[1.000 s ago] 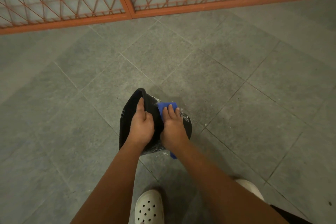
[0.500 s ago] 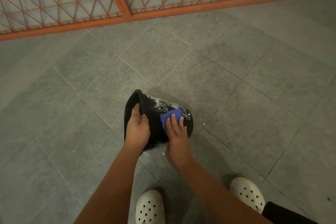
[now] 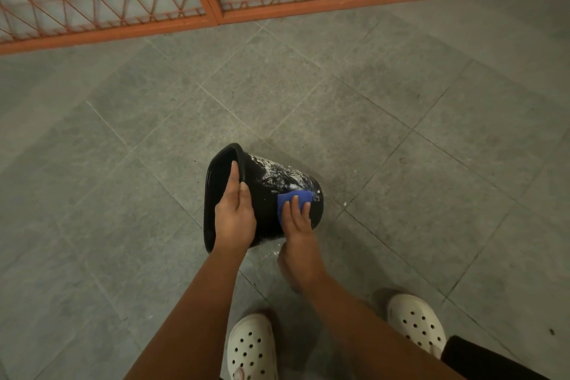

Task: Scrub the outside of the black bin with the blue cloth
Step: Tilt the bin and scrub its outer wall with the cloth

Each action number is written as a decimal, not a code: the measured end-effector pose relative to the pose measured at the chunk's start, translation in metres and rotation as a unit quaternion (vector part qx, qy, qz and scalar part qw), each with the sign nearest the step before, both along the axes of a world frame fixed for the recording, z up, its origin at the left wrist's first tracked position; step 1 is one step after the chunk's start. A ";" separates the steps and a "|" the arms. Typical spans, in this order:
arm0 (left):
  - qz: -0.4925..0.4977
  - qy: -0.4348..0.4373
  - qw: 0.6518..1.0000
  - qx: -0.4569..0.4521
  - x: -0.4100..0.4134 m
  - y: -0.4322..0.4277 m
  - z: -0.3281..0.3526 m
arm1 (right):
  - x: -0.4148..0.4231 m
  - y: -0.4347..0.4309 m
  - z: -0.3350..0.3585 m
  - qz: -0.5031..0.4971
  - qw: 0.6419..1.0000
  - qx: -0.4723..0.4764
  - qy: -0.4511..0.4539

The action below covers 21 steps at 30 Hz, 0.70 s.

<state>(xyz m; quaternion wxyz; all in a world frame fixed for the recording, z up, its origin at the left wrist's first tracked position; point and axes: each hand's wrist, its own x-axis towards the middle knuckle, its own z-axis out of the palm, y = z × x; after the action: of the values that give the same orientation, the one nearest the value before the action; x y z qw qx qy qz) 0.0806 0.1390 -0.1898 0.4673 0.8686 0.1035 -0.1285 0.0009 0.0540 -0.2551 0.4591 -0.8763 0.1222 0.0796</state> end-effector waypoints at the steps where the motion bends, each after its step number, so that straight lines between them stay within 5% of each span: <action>1: -0.006 -0.002 1.000 -0.002 0.001 0.002 0.000 | 0.000 0.004 0.001 0.013 1.000 0.007 -0.010; 6: -0.022 0.004 1.000 -0.001 0.006 0.008 -0.001 | 0.034 -0.007 0.005 0.078 0.996 -0.026 -0.023; 11: -0.022 -0.022 0.999 0.019 0.003 -0.002 -0.007 | 0.029 -0.010 0.007 -0.009 0.998 -0.024 0.062; 17: -0.021 -0.029 0.999 0.015 0.010 0.000 -0.014 | 0.031 0.003 0.022 0.035 0.999 0.003 -0.020; 21: -0.003 -0.041 0.999 0.007 0.005 0.000 -0.015 | 0.047 -0.023 0.006 0.040 0.998 -0.017 0.046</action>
<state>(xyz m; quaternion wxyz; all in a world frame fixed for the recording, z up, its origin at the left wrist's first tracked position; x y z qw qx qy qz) 0.0851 0.1394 -0.2052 0.4649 0.8765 0.0828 -0.0935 0.0482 0.0310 -0.2489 0.4344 -0.8836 0.1097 0.1362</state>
